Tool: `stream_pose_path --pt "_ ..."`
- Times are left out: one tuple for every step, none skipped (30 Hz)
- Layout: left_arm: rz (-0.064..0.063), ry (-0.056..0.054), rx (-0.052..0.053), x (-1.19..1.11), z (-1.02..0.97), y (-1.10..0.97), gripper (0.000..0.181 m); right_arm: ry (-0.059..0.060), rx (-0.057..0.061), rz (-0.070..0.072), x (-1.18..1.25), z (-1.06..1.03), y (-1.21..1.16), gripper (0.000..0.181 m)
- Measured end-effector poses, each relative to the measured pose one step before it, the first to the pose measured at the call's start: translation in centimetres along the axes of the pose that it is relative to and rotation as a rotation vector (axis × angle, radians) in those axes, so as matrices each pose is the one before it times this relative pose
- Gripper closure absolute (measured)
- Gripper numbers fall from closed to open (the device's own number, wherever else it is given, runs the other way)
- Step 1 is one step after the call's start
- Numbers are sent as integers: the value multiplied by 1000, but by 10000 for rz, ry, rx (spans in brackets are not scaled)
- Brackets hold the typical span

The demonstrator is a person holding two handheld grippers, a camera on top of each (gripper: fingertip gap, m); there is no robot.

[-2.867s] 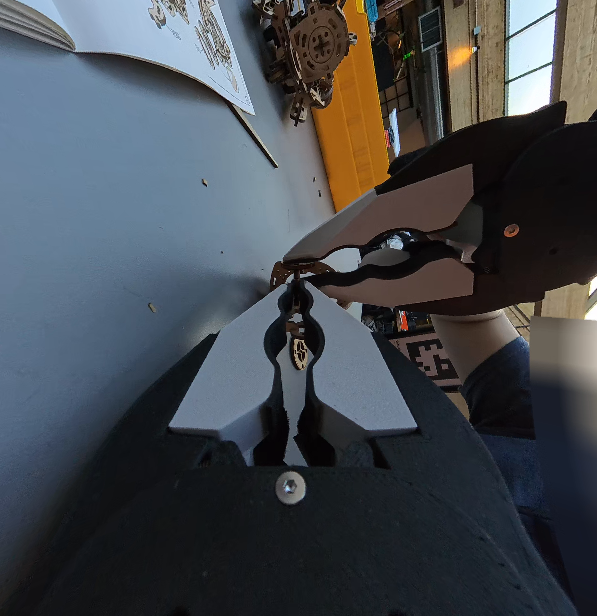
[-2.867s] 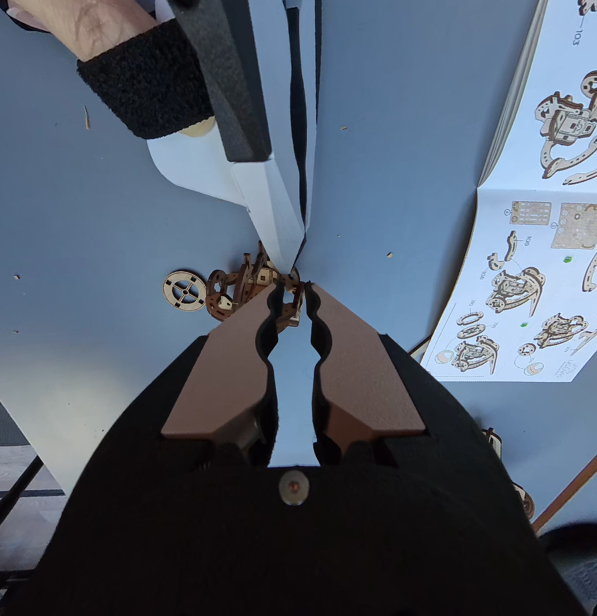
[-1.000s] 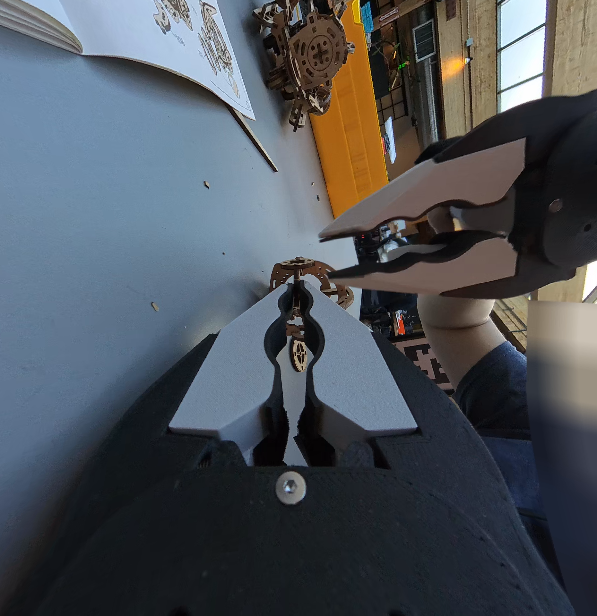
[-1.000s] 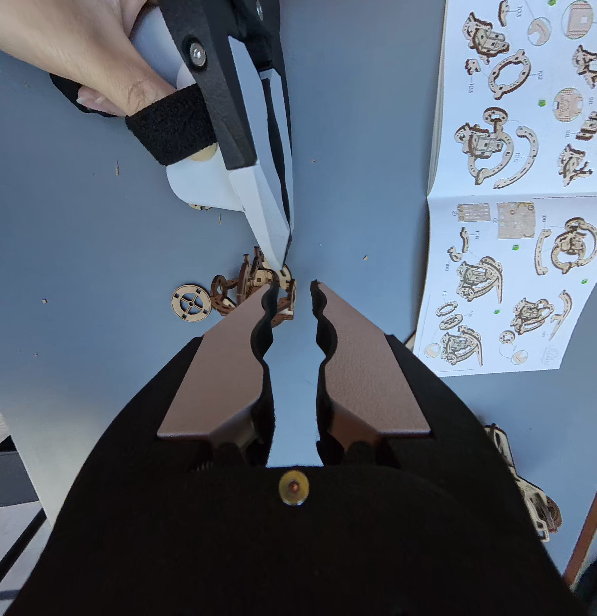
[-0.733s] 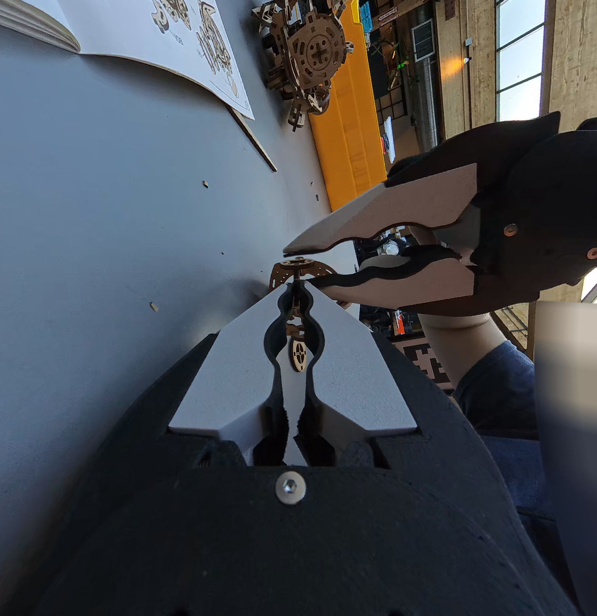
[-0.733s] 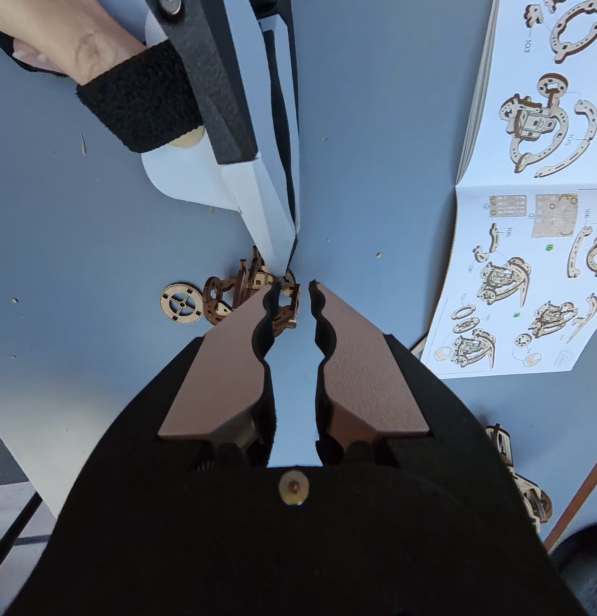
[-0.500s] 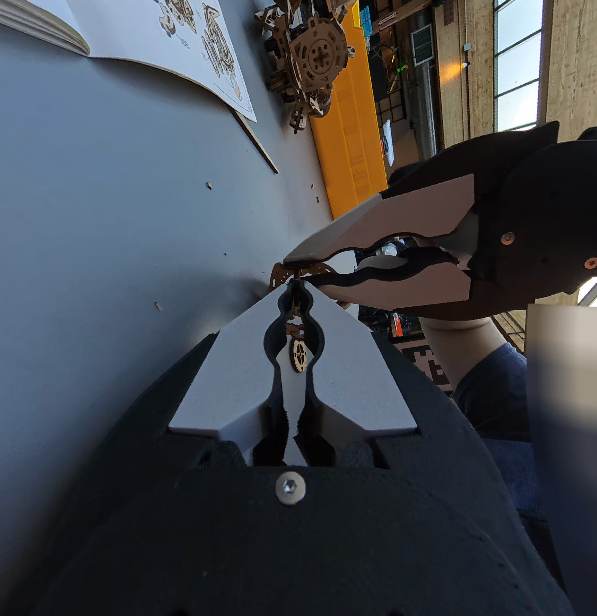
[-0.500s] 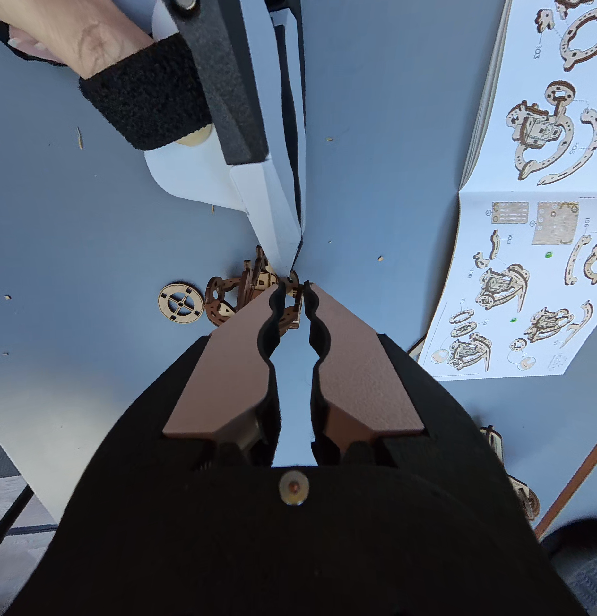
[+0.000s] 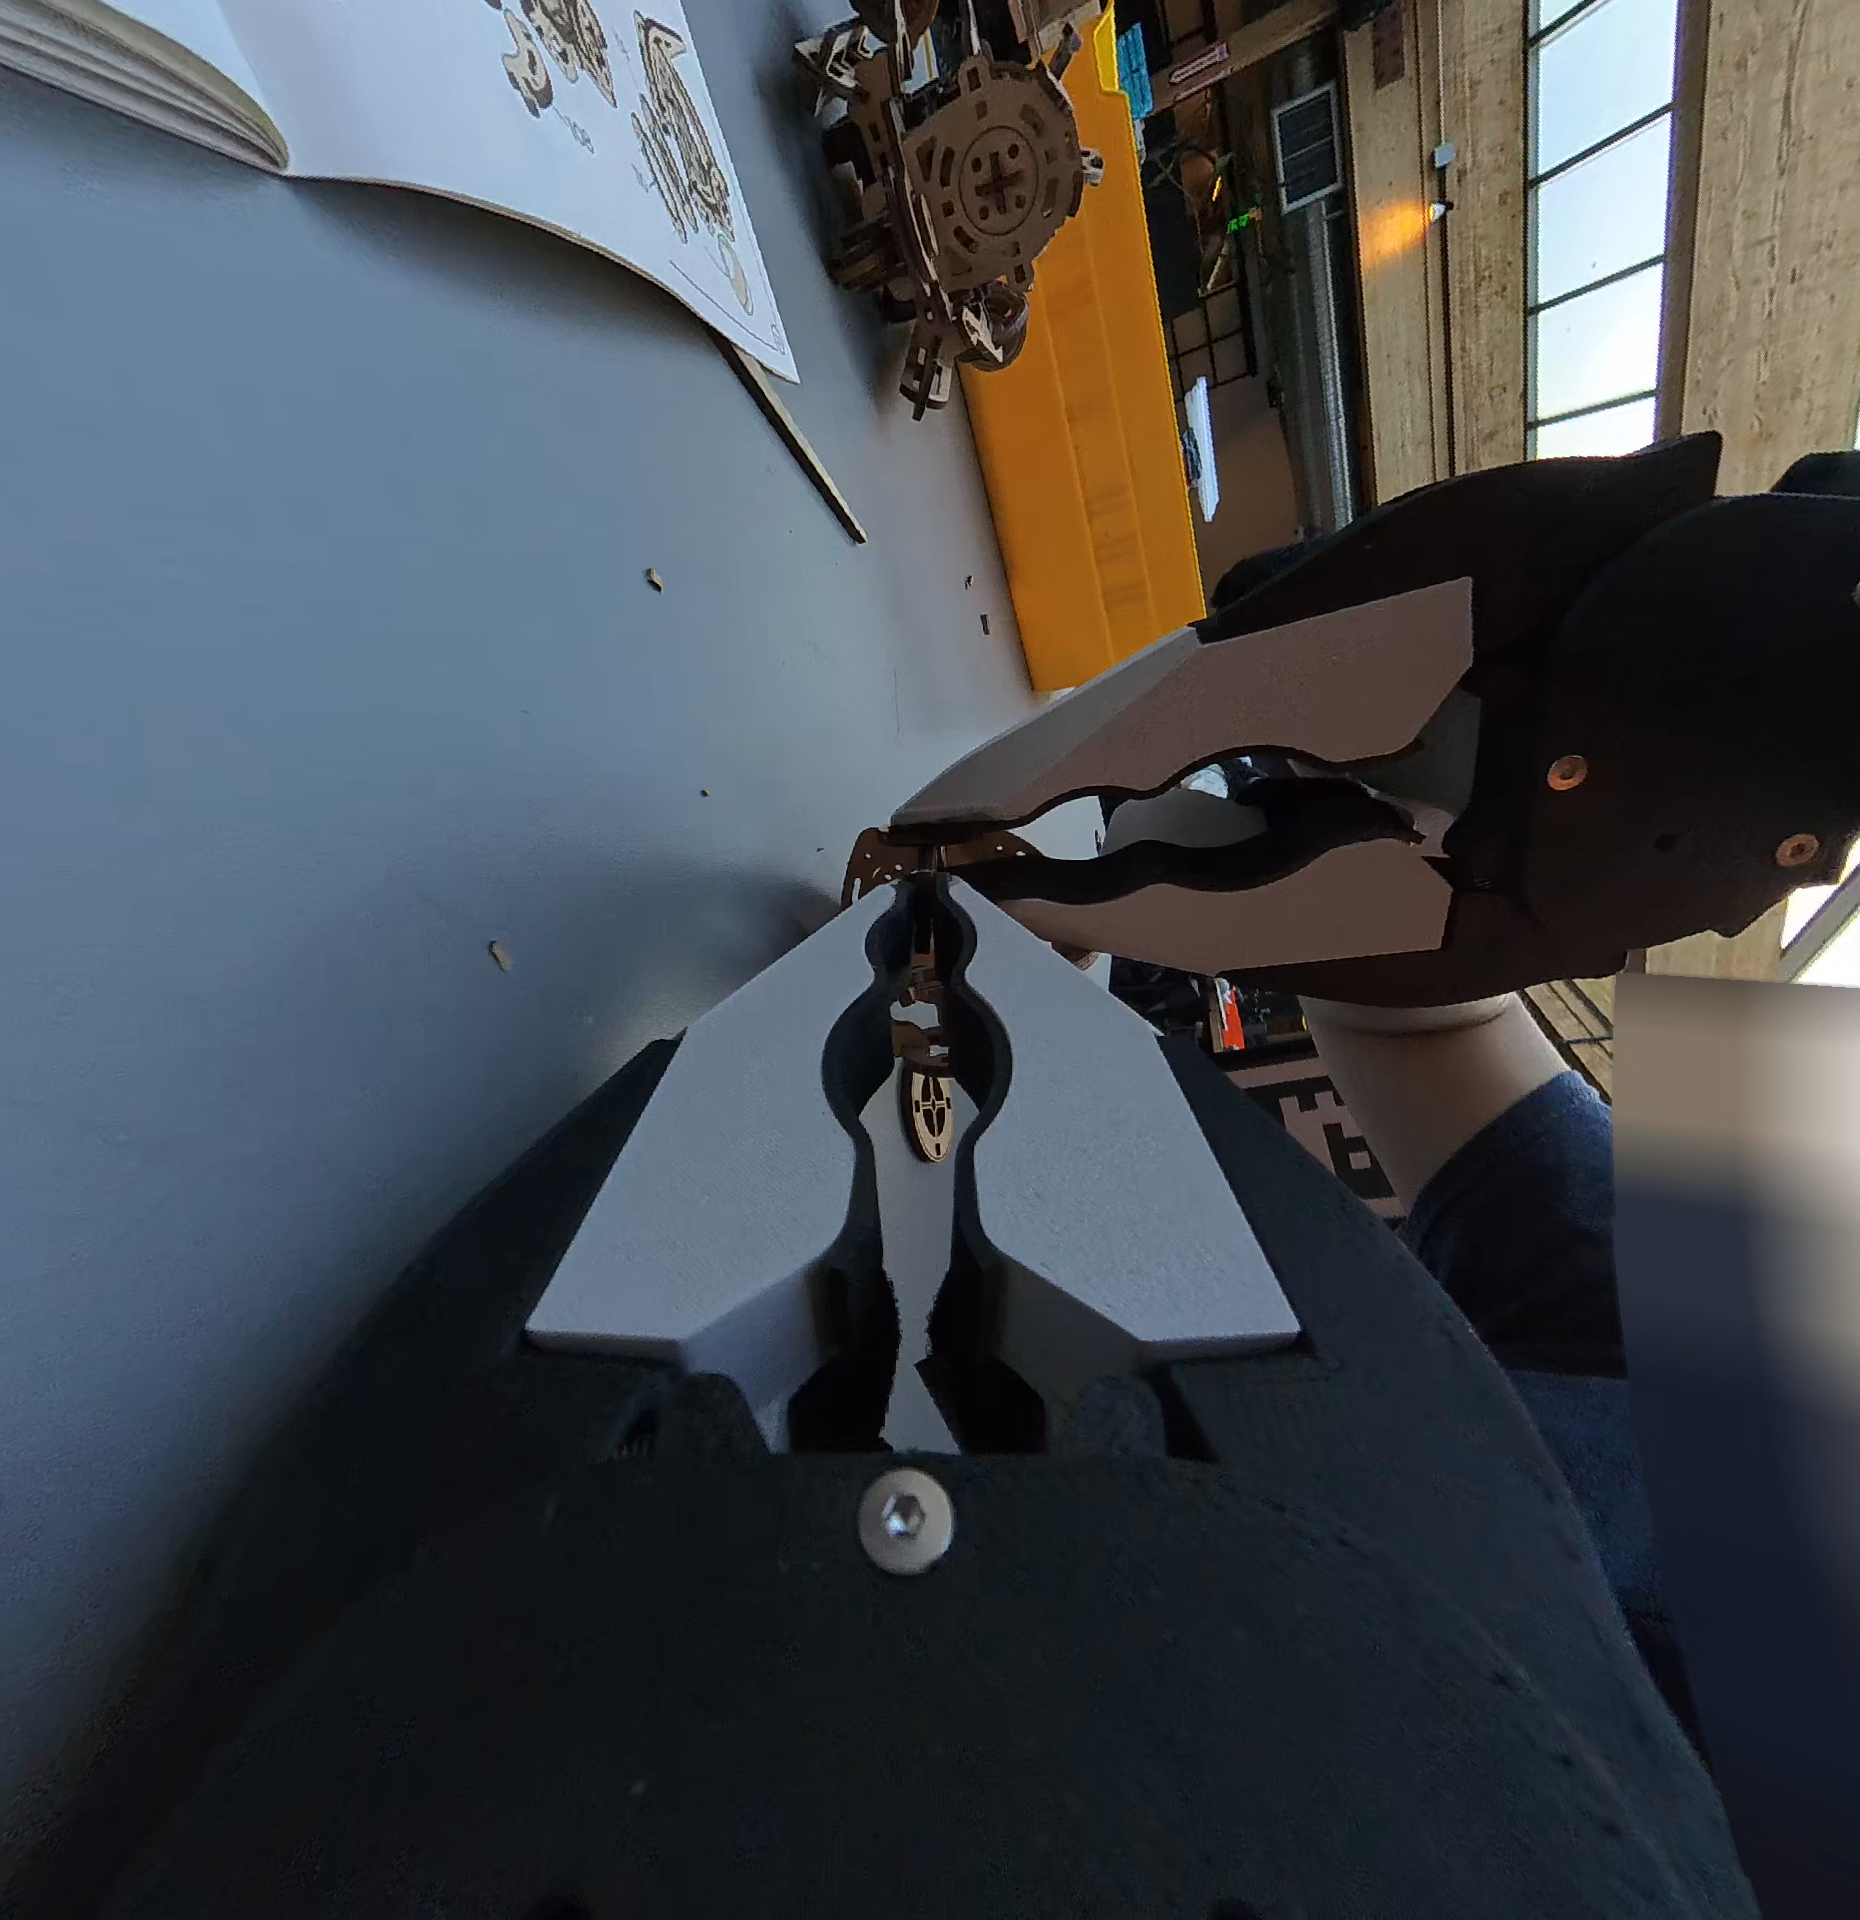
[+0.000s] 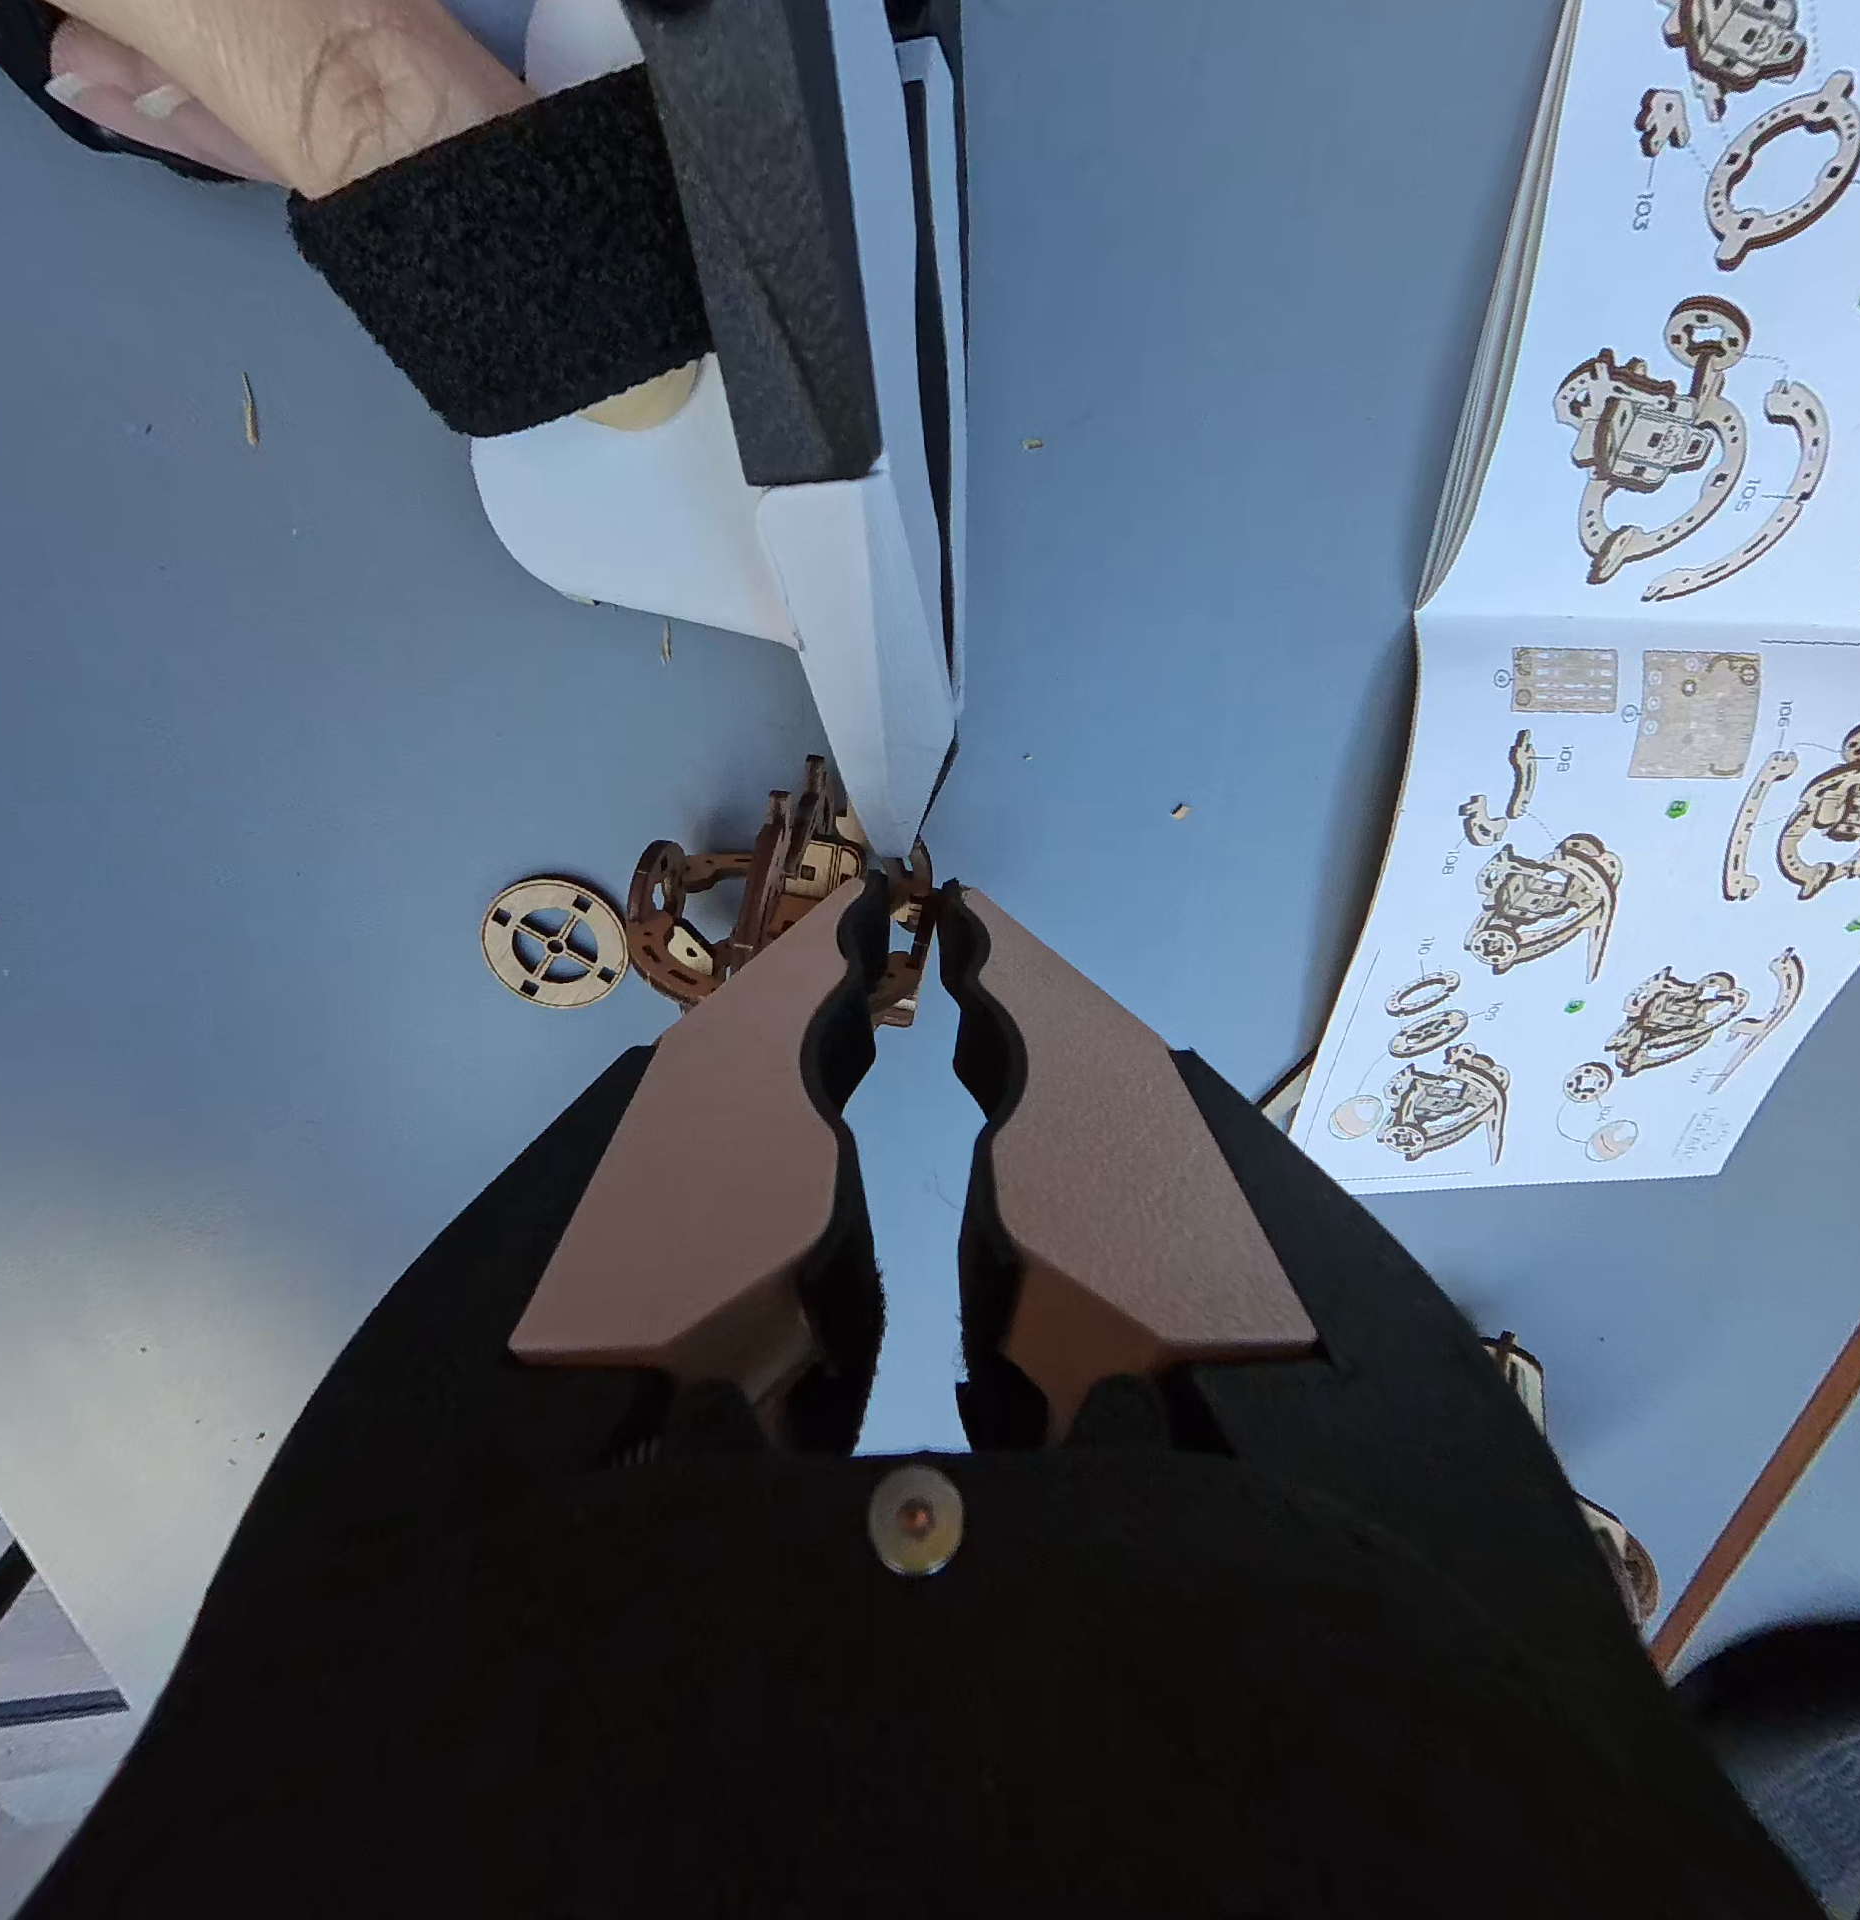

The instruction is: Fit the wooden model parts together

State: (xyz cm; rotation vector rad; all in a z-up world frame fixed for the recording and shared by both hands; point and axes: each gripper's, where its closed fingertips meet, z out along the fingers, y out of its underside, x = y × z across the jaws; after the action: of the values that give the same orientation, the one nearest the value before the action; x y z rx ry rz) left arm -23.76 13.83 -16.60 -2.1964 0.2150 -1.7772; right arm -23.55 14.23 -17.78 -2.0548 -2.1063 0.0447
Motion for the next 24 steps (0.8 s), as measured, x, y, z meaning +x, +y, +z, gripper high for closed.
stream_pose_path --pt "8 -12 1 -13 -1 -4 181 -38 14 48 -18 15 2 174" --pt "-1 5 -3 10 7 6 181 -11 12 -29 6 -5 1 174" --pt "1 5 6 4 -6 -9 181 1 8 -30 3 -10 7 174" --pt "6 -4 14 -2 -2 -23 181 38 16 -3 37 -1 -25 175" --pt "6 5 -15 3 1 12 181 7 -10 -70 -33 4 4 175" --pt "-3 17 -19 26 16 41 181 -28 -25 -61 -27 -11 35 174" --pt "-7 0 26 -17 -9 -22 181 -1 63 39 83 19 -38 173" --pt "-8 2 51 -11 -52 -78 181 -54 160 94 67 16 -124 173" --pt "-9 33 40 39 -60 -75 181 -17 182 29 109 -53 -83 173" --pt "-13 54 42 69 -39 -65 181 -19 157 24 56 -120 -53 172" --pt "-17 18 -2 35 18 18 181 -93 65 1 -76 -137 12 171" --pt "6 -66 -26 -107 42 70 181 22 -25 -2 72 -158 126 170" --pt "25 -59 10 -109 26 13 181 92 29 -34 168 -186 56 168" --pt "-14 -14 5 -43 1 -7 181 51 92 -49 79 -198 -36 168" --pt "-12 -2 16 -28 -21 -39 181 133 100 26 236 -211 -62 169" --pt "-22 13 36 -2 -28 -58 181 5 73 40 62 -166 -21 169" --pt "-19 11 31 -7 -31 -52 181 -28 47 41 21 -152 11 169" --pt "-8 -3 23 -28 -29 -31 181 42 80 26 126 -175 -27 168" --pt "-5 -3 11 -17 -20 -14 181 24 94 11 94 -180 -43 168" --pt "-9 6 -5 3 0 1 181 12 78 13 72 -160 -24 168" --pt "-13 10 -15 -3 16 23 180 -23 62 12 36 -107 -5 168" --pt "-15 12 -18 -1 4 26 180 -49 60 21 -14 -58 0 169" --pt "-5 4 13 -3 1 -16 180 -41 48 46 -5 -19 1 169" --pt "9 -15 42 -13 -26 -52 180 -28 47 37 -2 0 -3 169"
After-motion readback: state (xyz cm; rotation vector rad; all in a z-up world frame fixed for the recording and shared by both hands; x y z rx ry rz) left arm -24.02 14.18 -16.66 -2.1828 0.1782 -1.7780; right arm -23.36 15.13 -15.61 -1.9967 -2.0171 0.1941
